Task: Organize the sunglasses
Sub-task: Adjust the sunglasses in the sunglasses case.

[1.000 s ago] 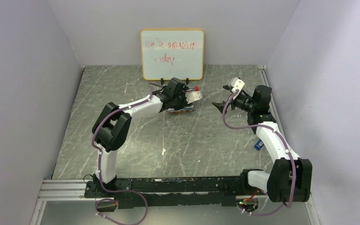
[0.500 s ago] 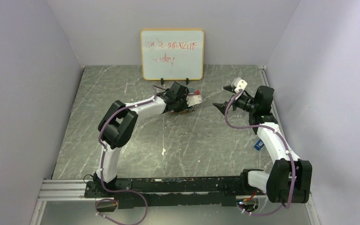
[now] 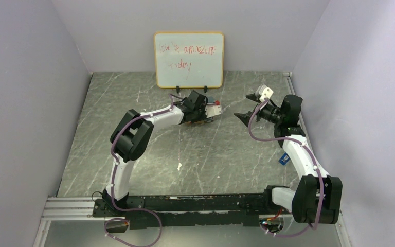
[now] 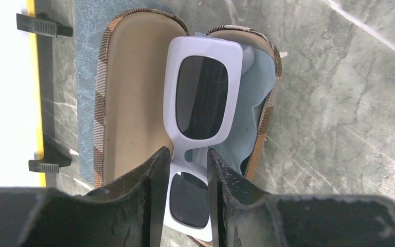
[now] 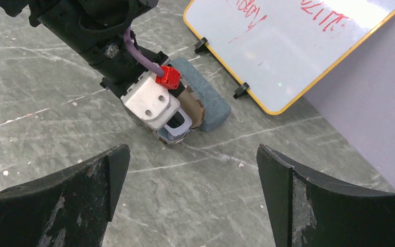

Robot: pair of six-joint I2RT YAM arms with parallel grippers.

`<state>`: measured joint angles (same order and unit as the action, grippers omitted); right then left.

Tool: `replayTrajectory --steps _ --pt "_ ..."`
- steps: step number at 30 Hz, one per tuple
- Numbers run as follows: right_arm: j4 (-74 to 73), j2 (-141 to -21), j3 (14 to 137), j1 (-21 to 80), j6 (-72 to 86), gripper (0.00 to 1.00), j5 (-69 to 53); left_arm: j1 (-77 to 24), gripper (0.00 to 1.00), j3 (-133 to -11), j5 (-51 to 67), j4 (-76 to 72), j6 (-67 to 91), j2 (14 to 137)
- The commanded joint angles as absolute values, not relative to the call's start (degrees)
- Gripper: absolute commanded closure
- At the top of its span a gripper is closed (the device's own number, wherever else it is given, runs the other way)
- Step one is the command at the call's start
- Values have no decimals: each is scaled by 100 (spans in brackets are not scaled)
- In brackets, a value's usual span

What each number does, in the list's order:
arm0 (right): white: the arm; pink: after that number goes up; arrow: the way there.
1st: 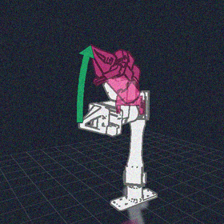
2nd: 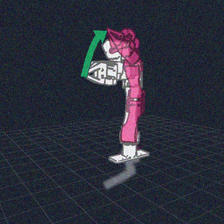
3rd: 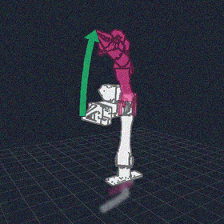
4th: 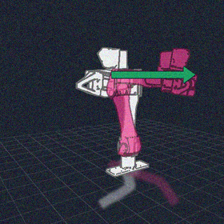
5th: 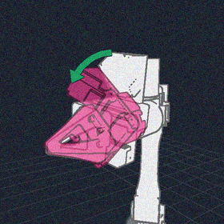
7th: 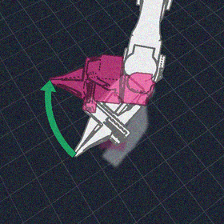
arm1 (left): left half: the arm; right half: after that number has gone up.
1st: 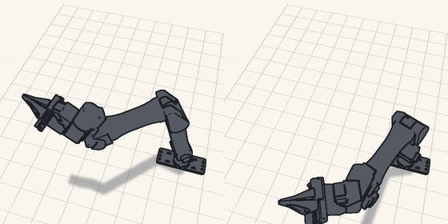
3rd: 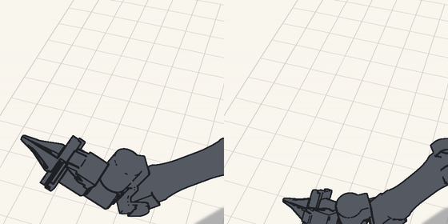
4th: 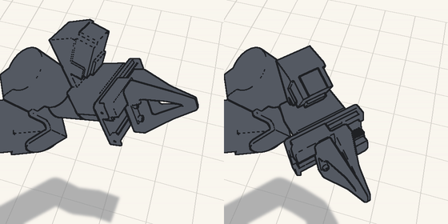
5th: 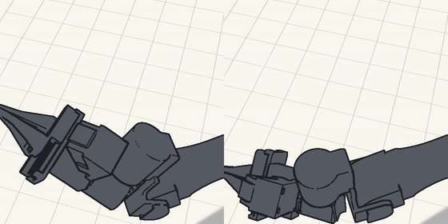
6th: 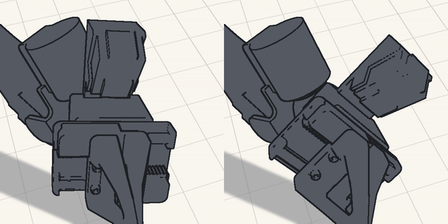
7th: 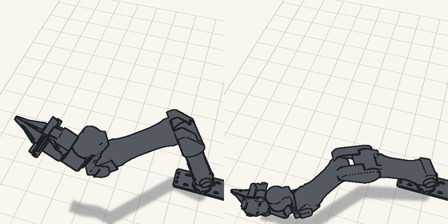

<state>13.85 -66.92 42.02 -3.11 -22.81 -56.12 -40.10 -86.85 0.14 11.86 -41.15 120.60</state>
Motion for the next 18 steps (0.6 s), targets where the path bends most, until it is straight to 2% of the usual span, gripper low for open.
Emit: replayTrajectory --steps 1,12,15,18 --pt "1670 -6543 4184 -368 -2172 1 -5825 -4034 64 -8910 38 1203 -4174 12042" --pt "1638 -6567 4184 -396 -2195 2 -5915 -4035 67 -8987 321 1553 -4256 12018" --pt "1585 -6644 4184 -398 -2270 2 -5983 -4020 64 -8927 367 1439 -4145 11841" --pt "1619 -6790 4207 -389 -2226 4 -5987 -4024 53 -8877 330 1288 -4004 11628"
